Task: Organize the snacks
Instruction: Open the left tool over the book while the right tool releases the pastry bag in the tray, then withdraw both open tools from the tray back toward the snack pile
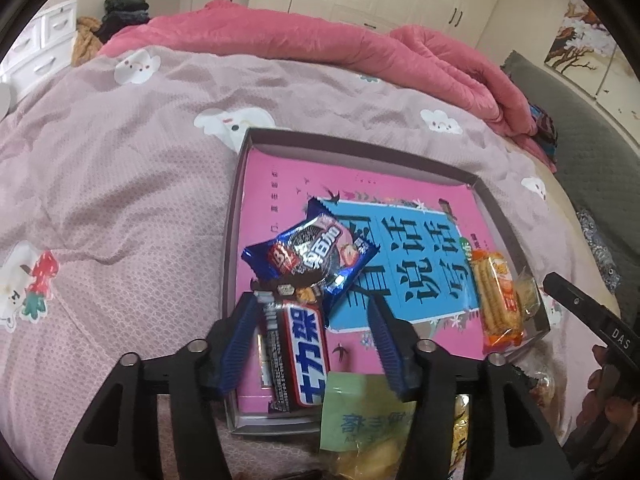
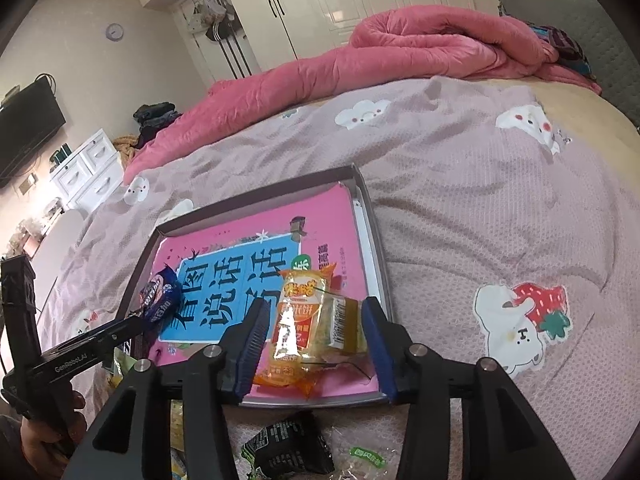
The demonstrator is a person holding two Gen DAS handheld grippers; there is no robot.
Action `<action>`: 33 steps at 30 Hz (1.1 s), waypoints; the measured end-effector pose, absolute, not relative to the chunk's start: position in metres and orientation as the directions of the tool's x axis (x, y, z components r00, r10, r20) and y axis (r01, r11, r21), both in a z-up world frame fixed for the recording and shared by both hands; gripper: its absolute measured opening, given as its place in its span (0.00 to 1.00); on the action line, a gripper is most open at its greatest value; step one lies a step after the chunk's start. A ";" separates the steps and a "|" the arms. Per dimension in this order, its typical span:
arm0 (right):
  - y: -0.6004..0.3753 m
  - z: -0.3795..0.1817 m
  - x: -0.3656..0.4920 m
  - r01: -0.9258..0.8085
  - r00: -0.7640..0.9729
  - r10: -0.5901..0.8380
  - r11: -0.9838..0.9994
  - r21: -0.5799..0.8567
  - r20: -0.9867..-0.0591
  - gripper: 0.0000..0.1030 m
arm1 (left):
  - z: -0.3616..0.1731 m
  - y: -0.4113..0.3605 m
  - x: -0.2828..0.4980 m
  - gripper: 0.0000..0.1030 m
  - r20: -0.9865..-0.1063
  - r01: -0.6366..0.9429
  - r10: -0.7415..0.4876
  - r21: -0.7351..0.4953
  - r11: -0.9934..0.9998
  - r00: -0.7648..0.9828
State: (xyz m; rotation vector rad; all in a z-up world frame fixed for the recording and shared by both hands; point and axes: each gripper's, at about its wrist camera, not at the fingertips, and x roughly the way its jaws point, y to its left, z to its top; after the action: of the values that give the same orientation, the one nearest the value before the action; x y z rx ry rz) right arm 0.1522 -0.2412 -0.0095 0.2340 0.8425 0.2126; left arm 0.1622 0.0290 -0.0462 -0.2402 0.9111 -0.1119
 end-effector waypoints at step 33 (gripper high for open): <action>-0.250 0.024 0.133 -0.126 0.752 0.294 0.943 0.310 -0.590 0.62 | -0.004 0.046 0.136 0.73 -0.706 -0.015 -0.198 -0.284 0.959 0.680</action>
State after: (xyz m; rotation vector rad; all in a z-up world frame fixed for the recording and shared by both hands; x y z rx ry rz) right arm 0.1335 -0.2503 0.0237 0.2587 0.6830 0.2318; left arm 0.1356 0.0464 -0.0043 -0.2776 0.8191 -0.1042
